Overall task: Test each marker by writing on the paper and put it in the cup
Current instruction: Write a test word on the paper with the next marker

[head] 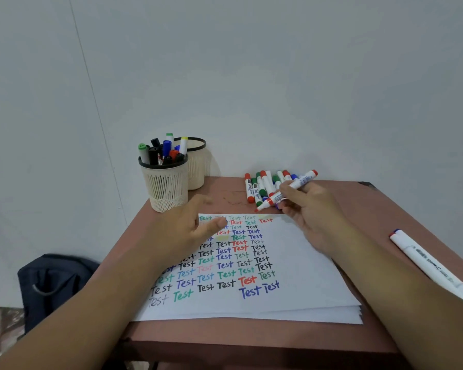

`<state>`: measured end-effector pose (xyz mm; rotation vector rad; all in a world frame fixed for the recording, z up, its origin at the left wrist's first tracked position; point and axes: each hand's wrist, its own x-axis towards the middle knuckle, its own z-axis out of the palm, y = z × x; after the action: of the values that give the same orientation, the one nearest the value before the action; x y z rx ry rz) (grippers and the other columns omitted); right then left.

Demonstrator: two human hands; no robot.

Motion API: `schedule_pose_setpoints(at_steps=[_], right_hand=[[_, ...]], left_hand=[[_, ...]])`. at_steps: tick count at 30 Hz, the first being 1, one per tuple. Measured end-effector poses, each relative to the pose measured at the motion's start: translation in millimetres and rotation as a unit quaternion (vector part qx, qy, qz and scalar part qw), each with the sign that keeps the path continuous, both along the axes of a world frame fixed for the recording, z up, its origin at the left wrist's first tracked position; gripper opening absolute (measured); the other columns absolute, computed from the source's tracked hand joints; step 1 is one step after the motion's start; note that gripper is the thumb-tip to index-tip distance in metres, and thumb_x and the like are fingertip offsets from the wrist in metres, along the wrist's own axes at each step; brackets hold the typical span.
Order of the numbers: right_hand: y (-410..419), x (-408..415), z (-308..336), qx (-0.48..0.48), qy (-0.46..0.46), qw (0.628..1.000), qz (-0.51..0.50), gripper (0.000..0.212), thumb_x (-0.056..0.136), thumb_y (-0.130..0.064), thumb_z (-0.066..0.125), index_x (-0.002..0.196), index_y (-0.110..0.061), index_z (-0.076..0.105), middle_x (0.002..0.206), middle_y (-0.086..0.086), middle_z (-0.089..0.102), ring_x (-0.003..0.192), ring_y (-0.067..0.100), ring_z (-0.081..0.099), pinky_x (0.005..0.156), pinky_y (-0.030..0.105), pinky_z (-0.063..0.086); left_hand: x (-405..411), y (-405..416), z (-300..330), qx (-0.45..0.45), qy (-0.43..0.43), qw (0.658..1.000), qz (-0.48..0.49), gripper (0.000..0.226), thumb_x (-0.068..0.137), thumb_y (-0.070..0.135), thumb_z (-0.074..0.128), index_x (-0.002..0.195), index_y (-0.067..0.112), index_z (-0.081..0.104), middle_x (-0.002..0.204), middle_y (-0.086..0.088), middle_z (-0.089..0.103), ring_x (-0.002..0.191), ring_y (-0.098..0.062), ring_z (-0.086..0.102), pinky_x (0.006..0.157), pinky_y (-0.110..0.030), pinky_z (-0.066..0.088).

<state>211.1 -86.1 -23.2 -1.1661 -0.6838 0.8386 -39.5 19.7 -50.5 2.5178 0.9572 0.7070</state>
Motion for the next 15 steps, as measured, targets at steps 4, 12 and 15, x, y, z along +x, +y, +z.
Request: schedule_pose_setpoints(at_steps=[4,12,15], right_hand=[[3.2,2.9,-7.1,-0.011,-0.001,1.000,0.003,0.016,0.099,-0.007,0.067,0.113,-0.007,0.060,0.102,0.022,0.074,0.082,0.026,0.076,0.077,0.037,0.065],[3.9,-1.0,-18.3,-0.063,-0.139,0.988,0.000,0.023,0.086,0.002,0.077,0.102,-0.008,0.065,0.096,0.015,0.072,0.079,0.021,0.070,0.073,0.034,0.063],[6.3,0.1,-20.2,-0.068,-0.156,0.985,0.007,0.023,0.088,0.000,0.078,0.104,-0.009,0.064,0.098,0.016,0.071,0.082,0.023,0.070,0.074,0.034,0.062]], left_hand=[[2.5,-2.7,4.5,0.013,0.052,0.998,0.023,0.059,0.084,0.080,0.044,0.127,0.039,0.047,0.076,0.007,0.059,0.071,-0.004,0.058,0.060,-0.027,0.041],[3.7,0.9,3.0,0.035,0.089,0.995,0.028,0.041,0.087,0.071,0.053,0.121,0.050,0.057,0.070,0.012,0.057,0.065,-0.002,0.055,0.057,-0.024,0.039],[4.5,1.1,3.5,0.021,0.085,0.996,0.023,0.035,0.089,0.066,0.057,0.120,0.052,0.065,0.066,0.013,0.059,0.062,-0.002,0.057,0.055,-0.021,0.039]])
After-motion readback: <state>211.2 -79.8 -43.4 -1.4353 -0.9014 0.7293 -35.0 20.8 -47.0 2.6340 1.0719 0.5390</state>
